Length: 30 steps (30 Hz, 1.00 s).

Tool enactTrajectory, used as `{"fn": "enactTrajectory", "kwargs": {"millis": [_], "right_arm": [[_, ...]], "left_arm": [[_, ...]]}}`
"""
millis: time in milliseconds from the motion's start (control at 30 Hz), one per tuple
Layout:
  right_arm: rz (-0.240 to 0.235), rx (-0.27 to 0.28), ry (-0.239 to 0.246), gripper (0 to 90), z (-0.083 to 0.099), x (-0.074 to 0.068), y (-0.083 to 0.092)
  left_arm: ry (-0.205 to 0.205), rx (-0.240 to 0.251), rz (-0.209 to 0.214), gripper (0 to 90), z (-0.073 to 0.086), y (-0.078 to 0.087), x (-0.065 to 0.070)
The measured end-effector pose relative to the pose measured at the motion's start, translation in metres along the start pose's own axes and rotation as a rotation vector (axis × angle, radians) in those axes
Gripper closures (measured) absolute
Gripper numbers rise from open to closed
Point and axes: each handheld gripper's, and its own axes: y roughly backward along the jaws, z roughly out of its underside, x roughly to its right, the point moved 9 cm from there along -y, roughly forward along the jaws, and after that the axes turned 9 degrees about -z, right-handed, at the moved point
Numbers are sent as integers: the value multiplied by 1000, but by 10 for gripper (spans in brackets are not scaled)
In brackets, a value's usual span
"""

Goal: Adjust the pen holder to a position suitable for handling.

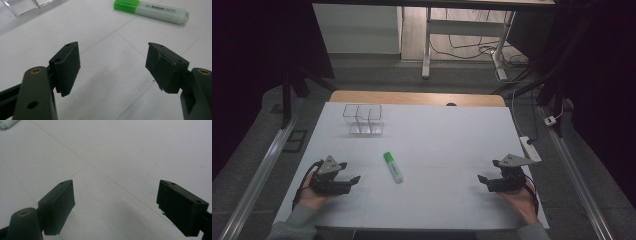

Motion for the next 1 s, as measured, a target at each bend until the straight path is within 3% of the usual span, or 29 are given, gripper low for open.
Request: {"fn": "enactTrajectory", "kwargs": {"millis": [233,1000], "right_arm": [[-18,-2,4,148,0,-1,-1],[-3,14,8,157,-3,-2,-1]], "left_arm": [[12,-5,-8,273,1,0,-2],[35,2,-19,269,-9,-9,-10]]}}
